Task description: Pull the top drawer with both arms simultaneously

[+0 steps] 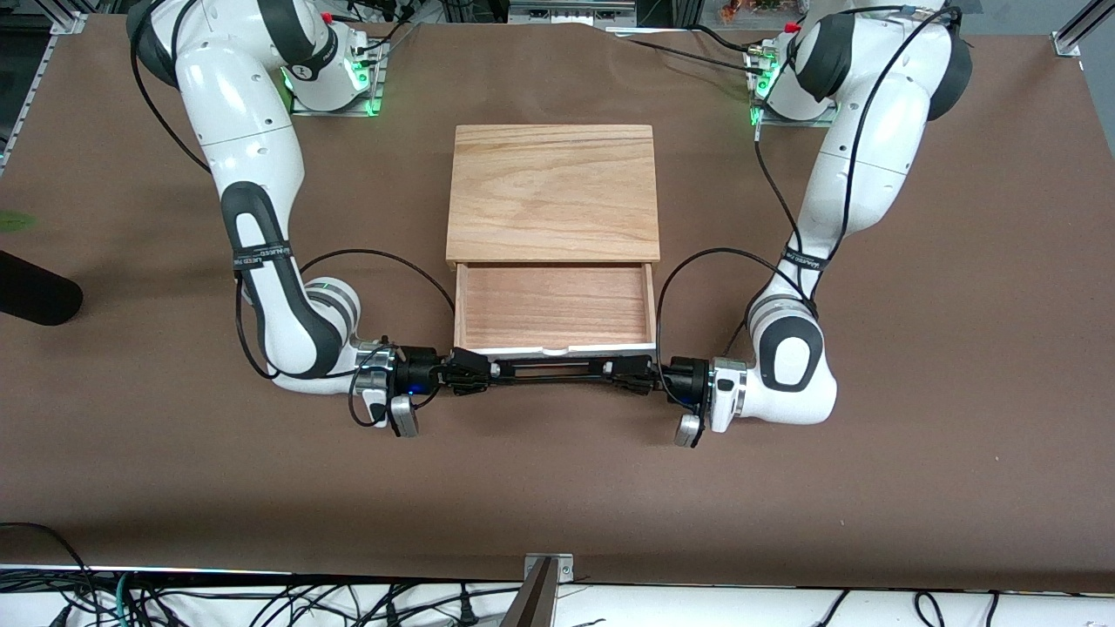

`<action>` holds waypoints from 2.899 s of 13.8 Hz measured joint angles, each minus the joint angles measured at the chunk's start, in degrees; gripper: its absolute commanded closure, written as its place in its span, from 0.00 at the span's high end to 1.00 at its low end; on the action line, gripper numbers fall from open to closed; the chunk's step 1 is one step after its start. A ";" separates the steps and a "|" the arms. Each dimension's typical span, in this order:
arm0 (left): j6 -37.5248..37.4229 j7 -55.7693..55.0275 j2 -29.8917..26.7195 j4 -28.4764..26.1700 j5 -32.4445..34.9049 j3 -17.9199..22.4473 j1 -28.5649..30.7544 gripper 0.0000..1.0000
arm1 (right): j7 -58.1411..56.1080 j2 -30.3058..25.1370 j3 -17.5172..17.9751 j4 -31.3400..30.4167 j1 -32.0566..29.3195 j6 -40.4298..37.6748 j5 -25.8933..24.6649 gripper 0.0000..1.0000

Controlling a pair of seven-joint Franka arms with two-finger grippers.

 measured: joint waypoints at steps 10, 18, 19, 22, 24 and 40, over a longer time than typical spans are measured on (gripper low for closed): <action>0.60 -1.02 1.31 1.92 0.00 0.56 -0.23 0.36 | 0.27 0.33 -0.13 0.42 -0.66 0.53 0.20 1.00; 3.86 -2.26 1.36 2.99 -0.01 1.78 0.27 1.00 | 0.23 0.46 -0.14 0.53 -1.71 -0.33 -0.30 1.00; 3.86 -2.40 1.36 3.03 -0.01 1.78 0.27 1.00 | 0.86 0.39 -0.18 0.62 -1.85 -0.38 -1.41 1.00; 3.91 -3.45 1.34 3.66 0.87 1.87 0.30 1.00 | 7.33 -1.09 -0.22 1.38 -2.84 -0.66 -8.07 1.00; 3.91 -5.41 1.03 4.43 5.01 1.91 0.65 1.00 | 10.30 -3.19 -0.33 1.71 -3.70 -0.83 -14.52 1.00; -9.21 -8.93 -16.59 5.59 54.47 6.44 7.11 1.00 | 23.71 -27.76 -9.37 3.70 -5.92 -25.19 -77.08 1.00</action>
